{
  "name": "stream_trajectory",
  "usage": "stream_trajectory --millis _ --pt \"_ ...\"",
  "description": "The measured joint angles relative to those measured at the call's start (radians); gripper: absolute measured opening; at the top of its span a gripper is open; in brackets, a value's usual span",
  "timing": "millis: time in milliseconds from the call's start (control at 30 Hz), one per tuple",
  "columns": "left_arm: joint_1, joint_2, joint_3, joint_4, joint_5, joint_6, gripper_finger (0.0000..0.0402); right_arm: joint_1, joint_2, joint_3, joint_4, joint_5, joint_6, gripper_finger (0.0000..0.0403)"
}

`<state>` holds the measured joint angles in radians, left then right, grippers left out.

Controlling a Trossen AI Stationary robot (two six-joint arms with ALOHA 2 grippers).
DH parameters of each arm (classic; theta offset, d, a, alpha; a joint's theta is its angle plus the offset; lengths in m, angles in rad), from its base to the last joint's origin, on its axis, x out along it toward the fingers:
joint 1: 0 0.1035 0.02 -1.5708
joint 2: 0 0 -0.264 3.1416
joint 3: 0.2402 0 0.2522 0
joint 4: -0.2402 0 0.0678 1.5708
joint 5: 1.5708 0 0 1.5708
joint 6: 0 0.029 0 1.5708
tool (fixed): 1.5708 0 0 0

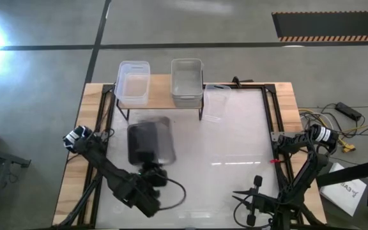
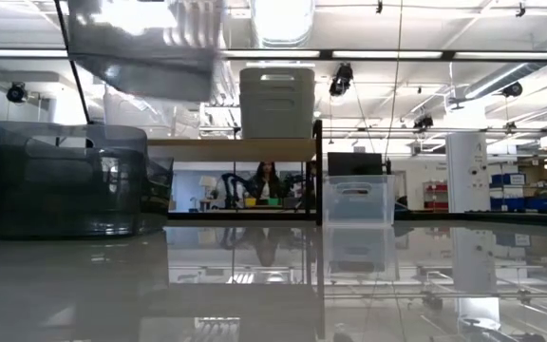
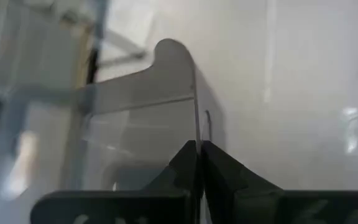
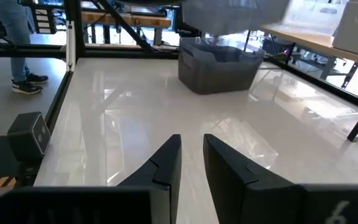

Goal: Stack baskets on shelf by color
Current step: Stack the black bin on top of the black bin

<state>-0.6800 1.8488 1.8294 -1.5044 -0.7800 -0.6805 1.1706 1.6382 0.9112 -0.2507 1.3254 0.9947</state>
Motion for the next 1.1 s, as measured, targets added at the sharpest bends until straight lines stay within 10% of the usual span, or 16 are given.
stream_trajectory --millis 400,700,1100 --pt "-0.002 -0.176 -0.315 -0.041 0.014 -0.071 0.0 0.0 0.0 -0.002 0.002 -0.007 0.001 0.0061" --pt "-0.007 -0.378 -0.605 0.259 0.085 -0.101 0.0 0.0 0.0 -0.005 0.003 -0.017 0.001 0.0061" --pt "-0.007 -0.446 -0.669 0.355 0.203 -0.125 0.0 0.0 0.0 -0.005 0.014 -0.017 0.001 0.0061"
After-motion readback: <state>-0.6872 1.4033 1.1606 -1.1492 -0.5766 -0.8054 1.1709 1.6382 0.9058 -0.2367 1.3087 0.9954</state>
